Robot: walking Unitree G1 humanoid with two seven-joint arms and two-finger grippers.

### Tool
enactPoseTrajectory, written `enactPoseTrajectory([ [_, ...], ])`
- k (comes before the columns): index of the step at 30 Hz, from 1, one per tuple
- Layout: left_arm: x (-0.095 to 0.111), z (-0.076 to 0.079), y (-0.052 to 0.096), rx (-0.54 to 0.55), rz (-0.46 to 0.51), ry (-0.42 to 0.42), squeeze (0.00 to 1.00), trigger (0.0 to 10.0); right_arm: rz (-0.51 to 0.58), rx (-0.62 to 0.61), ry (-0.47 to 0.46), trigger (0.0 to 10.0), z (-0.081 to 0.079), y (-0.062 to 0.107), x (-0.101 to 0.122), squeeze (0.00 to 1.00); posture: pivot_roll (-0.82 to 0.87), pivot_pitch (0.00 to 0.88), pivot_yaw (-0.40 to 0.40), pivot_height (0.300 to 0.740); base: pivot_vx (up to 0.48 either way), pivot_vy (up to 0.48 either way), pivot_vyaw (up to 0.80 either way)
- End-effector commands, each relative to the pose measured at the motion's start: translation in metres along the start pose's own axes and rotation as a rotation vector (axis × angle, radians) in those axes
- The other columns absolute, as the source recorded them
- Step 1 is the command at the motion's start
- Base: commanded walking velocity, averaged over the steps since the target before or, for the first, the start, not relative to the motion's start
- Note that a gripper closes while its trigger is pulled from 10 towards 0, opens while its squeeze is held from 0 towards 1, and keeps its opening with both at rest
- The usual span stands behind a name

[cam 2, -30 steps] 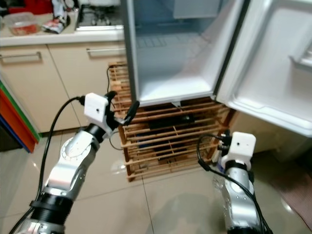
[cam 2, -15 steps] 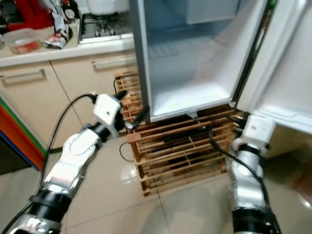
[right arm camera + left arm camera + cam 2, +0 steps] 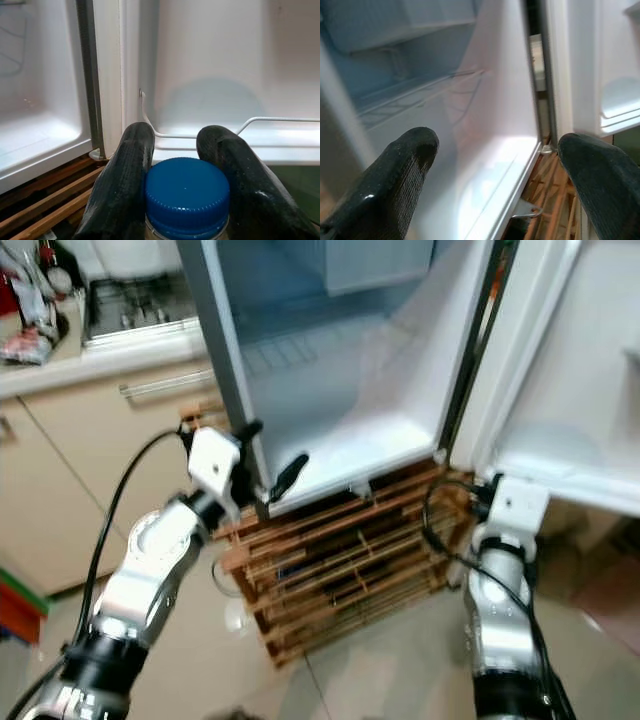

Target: Restocking fridge

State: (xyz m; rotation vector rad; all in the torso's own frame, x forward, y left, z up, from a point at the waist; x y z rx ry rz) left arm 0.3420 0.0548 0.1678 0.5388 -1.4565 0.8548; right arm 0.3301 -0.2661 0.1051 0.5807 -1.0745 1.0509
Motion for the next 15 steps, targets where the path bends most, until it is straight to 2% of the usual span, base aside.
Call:
enactPoseTrajectory([
  [1, 0.004, 0.008, -0.003, -0.033, 0.014, 0.003, 0.00, 10.0, 0.013, -0.024, -0.003, 0.0, 0.007, -0.004, 0.005, 0.00, -0.04, 0.000, 0.051, 0.740, 0.000, -0.435, -0.64],
  [4, 0.004, 0.009, -0.004, -0.033, 0.012, 0.003, 0.00, 10.0, 0.022, -0.021, 0.000, 0.0, 0.006, -0.004, 0.008, 0.00, -0.04, 0.000, 0.046, 0.740, 0.087, -0.423, -0.64],
  [6, 0.001, 0.004, -0.005, -0.006, 0.000, 0.006, 0.00, 10.0, 0.041, -0.018, -0.002, 0.0, 0.005, -0.005, 0.013, 0.00, -0.04, 0.000, 0.045, 0.740, 0.313, -0.360, 0.00],
  [8, -0.003, -0.006, -0.005, 0.052, -0.015, 0.017, 0.00, 10.0, 0.047, -0.012, 0.003, 0.0, 0.004, -0.006, 0.016, 0.00, -0.04, 0.000, 0.039, 0.740, 0.412, 0.000, 0.00],
  [12, -0.013, -0.019, -0.003, 0.127, -0.052, 0.059, 0.00, 10.0, 0.072, -0.006, -0.005, 0.0, 0.004, -0.005, 0.023, 0.00, -0.04, 0.000, 0.029, 0.740, 0.000, 0.000, 0.00],
  [15, -0.013, -0.025, -0.001, 0.164, -0.048, 0.080, 0.00, 10.0, 0.118, -0.011, -0.019, 0.0, 0.004, -0.007, 0.039, 0.00, -0.04, 0.000, 0.027, 0.740, 0.000, 0.000, 0.00],
])
Point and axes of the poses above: a point about 5 cm out from each wrist's last joint towards the gripper, its own y axis pointing back from the gripper into the wrist, its own x axis along the axis of the wrist's last joint, z = x × y, the point moved 5 cm from there along -y, pointing out of the wrist towards the gripper, and after that the axes turned 15 degrees about y, right-handed, at the moved point
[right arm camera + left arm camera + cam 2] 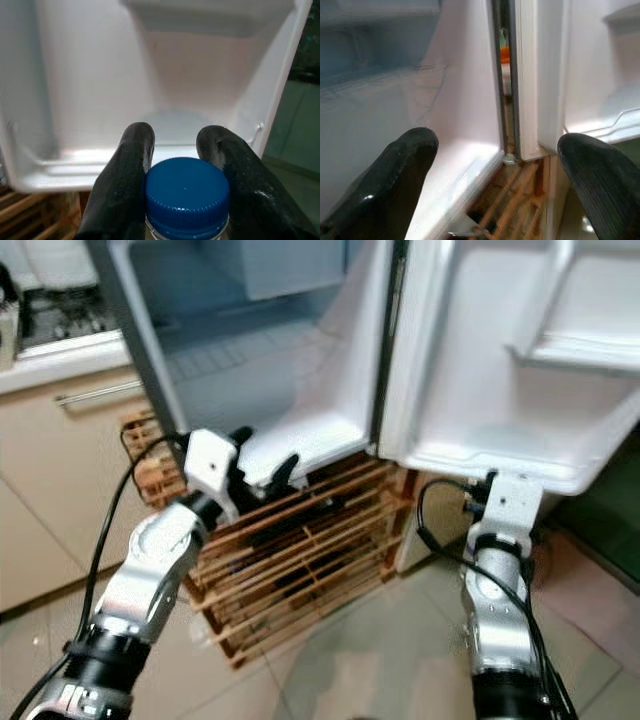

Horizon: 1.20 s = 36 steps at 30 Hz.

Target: Restocking fridge

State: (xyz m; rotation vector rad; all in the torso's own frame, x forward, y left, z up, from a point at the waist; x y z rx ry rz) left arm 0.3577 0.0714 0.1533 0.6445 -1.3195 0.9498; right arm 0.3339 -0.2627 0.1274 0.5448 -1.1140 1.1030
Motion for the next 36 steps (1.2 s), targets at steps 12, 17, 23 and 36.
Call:
enactPoseTrajectory([
  [12, -0.035, 0.013, -0.001, -0.047, -0.109, 0.052, 0.00, 10.0, 0.233, -0.059, -0.096, 0.0, 0.020, -0.044, 0.093, 0.00, -0.03, 0.000, 0.014, 0.740, 0.000, 0.000, 0.00],
  [17, -0.054, -0.004, 0.000, 0.080, -0.116, -0.008, 0.00, 10.0, 0.240, -0.043, -0.101, 0.0, 0.015, -0.047, 0.097, 0.00, -0.02, 0.000, 0.008, 0.740, 0.000, 0.000, 0.00],
  [23, -0.044, 0.010, -0.004, 0.073, -0.043, -0.044, 0.00, 10.0, 0.239, -0.035, -0.097, 0.0, 0.010, -0.048, 0.094, 0.00, -0.02, 0.000, 0.008, 0.740, 0.000, 0.000, 0.00],
  [36, -0.053, 0.033, -0.007, -0.096, -0.082, -0.065, 0.00, 10.0, 0.340, -0.096, -0.098, 0.0, 0.033, -0.066, 0.127, 0.00, -0.03, 0.000, 0.006, 0.740, 0.000, 0.000, 0.00],
])
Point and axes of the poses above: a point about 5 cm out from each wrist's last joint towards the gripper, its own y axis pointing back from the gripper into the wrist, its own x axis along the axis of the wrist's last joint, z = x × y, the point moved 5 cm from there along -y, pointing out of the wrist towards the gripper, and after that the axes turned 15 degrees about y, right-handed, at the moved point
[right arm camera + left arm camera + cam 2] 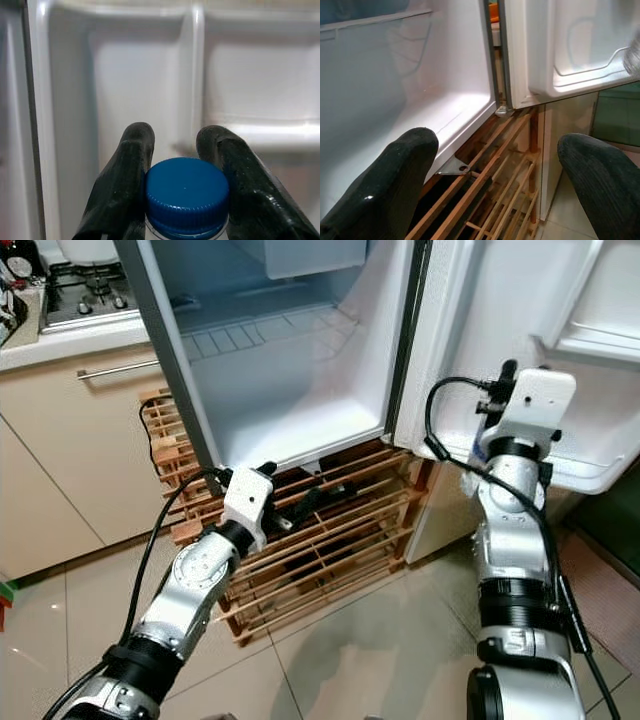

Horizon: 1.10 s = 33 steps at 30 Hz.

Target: Restocking fridge

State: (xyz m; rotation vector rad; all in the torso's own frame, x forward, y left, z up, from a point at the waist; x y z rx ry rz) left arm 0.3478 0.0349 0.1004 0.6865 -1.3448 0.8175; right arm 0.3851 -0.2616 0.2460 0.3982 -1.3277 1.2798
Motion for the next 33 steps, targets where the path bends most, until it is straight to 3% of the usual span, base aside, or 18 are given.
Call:
enactPoseTrajectory([
  [1, 0.007, 0.007, -0.003, -0.049, 0.016, -0.005, 0.00, 10.0, 0.075, -0.030, -0.007, 0.0, 0.009, -0.009, 0.019, 0.00, -0.03, 0.000, 0.006, 0.740, 0.000, 0.000, 0.00],
  [10, 0.005, 0.011, 0.000, -0.165, 0.029, -0.004, 0.00, 10.0, 0.096, -0.018, -0.030, 0.0, 0.010, -0.028, 0.028, 0.00, -0.03, 0.000, -0.028, 0.740, 0.000, 0.000, 0.00],
  [17, 0.014, 0.019, -0.009, -0.170, 0.052, 0.032, 0.00, 10.0, 0.090, 0.017, -0.049, 0.0, 0.007, -0.038, 0.029, 0.00, -0.04, 0.000, -0.051, 0.740, 0.000, 0.000, 0.00],
  [23, 0.019, 0.030, -0.012, -0.189, 0.086, 0.057, 0.00, 10.0, 0.157, 0.048, -0.042, 0.0, 0.003, -0.051, 0.047, 0.00, -0.04, 0.000, -0.059, 0.740, 0.000, 0.000, 0.00],
  [27, 0.021, 0.027, -0.009, -0.167, 0.097, 0.076, 0.00, 10.0, 0.205, 0.048, 0.003, 0.0, 0.003, -0.056, 0.057, 0.00, -0.02, 0.000, -0.053, 0.740, 0.000, 0.000, 0.00],
  [33, 0.023, 0.018, 0.003, -0.143, 0.095, 0.066, 0.00, 10.0, 0.209, 0.035, 0.017, 0.0, 0.009, -0.061, 0.055, 0.00, 0.03, 0.000, -0.019, 0.740, 0.000, 0.000, 0.00],
])
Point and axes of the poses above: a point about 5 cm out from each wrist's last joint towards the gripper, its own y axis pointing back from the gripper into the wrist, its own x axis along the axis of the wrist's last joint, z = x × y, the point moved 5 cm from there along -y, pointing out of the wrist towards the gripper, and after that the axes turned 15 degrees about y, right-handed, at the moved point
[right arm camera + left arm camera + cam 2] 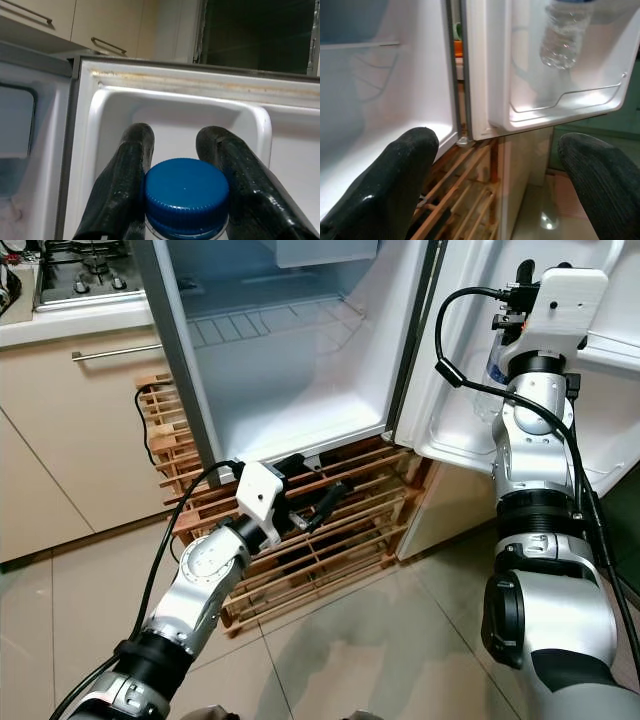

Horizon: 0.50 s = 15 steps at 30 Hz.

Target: Restocking fridge

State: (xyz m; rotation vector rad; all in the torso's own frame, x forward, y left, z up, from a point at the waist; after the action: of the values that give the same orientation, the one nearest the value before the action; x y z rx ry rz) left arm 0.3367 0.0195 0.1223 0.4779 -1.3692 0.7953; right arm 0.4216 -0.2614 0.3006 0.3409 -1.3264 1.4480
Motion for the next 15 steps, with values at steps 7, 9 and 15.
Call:
enactPoseTrajectory([
  [7, 0.009, -0.008, 0.028, 0.021, -0.020, -0.037, 0.00, 10.0, 0.085, -0.032, 0.008, 0.0, 0.014, -0.007, 0.014, 0.00, 0.08, 0.040, 0.029, 0.740, 0.000, 0.000, 0.00],
  [9, 0.010, -0.010, 0.034, 0.026, -0.028, -0.047, 0.00, 10.0, 0.084, -0.039, 0.010, 0.0, 0.017, -0.006, 0.011, 0.00, 0.08, 0.046, 0.040, 0.740, 0.000, 0.000, 0.00],
  [15, 0.011, -0.012, 0.040, 0.045, -0.057, -0.037, 0.00, 10.0, 0.087, -0.073, 0.014, 0.0, 0.024, 0.001, 0.005, 0.00, 0.07, 0.056, 0.058, 0.740, 0.000, 0.000, 0.00],
])
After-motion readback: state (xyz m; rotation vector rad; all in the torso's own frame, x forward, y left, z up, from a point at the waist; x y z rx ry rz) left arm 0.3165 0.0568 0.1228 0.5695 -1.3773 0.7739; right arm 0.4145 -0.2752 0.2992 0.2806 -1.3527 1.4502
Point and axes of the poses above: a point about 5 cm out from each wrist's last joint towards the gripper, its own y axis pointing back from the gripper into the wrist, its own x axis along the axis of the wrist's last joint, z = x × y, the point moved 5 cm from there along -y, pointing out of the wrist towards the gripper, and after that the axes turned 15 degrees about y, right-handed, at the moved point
